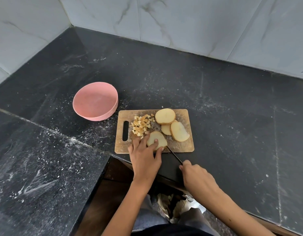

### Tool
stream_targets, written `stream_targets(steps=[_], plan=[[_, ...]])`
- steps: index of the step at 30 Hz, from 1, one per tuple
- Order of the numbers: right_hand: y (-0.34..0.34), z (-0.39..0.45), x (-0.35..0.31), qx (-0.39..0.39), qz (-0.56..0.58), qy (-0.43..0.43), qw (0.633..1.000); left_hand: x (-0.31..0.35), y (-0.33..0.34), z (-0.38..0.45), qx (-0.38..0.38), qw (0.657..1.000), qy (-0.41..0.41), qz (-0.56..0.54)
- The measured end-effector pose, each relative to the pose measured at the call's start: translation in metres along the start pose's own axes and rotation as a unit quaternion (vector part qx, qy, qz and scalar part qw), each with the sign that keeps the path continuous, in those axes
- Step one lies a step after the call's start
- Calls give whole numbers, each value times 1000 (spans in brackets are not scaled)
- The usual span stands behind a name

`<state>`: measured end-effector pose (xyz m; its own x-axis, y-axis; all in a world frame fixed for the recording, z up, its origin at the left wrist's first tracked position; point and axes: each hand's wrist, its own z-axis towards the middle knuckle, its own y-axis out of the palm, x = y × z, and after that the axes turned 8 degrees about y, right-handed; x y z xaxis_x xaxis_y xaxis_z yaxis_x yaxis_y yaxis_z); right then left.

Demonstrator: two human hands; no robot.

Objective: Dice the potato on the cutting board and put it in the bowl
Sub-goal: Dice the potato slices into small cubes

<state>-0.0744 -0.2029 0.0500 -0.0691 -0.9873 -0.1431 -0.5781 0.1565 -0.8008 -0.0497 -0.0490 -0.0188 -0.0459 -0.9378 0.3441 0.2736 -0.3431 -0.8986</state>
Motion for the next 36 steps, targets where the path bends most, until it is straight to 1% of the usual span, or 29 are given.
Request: stream_targets(steps=[3, 5, 8, 10, 15, 19, 23, 26, 30, 36], plan=[[0, -6, 9, 2, 20, -6, 1000, -1, 0, 0, -2, 1000, 3, 6], [-3, -8, 12, 19, 45, -13, 999, 0, 0, -2, -9, 1000, 16, 19], [-9, -2, 6, 55, 91, -28, 994, 3, -3, -5, -13, 998, 38, 45], [-10, 9, -1, 57, 112, -27, 992, 3, -4, -7, -4, 997, 51, 53], [-7, 34, -24, 65, 141, -30, 987, -3, -6, -7, 19, 999, 36, 3], [-6, 41, -38, 70, 121, -20, 990, -6, -5, -8, 24, 999, 30, -15], [-6, 43, -49, 75, 83, -5, 994, -8, -2, -10, 44, 998, 54, 4], [-4, 43, -54, 78, 58, 4, 995, -7, -4, -10, 32, 998, 50, 2], [-2, 34, -44, 45, 45, 19, 998, -4, -7, -10, 24, 999, 42, 8], [9, 7, -17, 10, 30, 19, 999, -3, -6, -11, 35, 999, 35, -6]])
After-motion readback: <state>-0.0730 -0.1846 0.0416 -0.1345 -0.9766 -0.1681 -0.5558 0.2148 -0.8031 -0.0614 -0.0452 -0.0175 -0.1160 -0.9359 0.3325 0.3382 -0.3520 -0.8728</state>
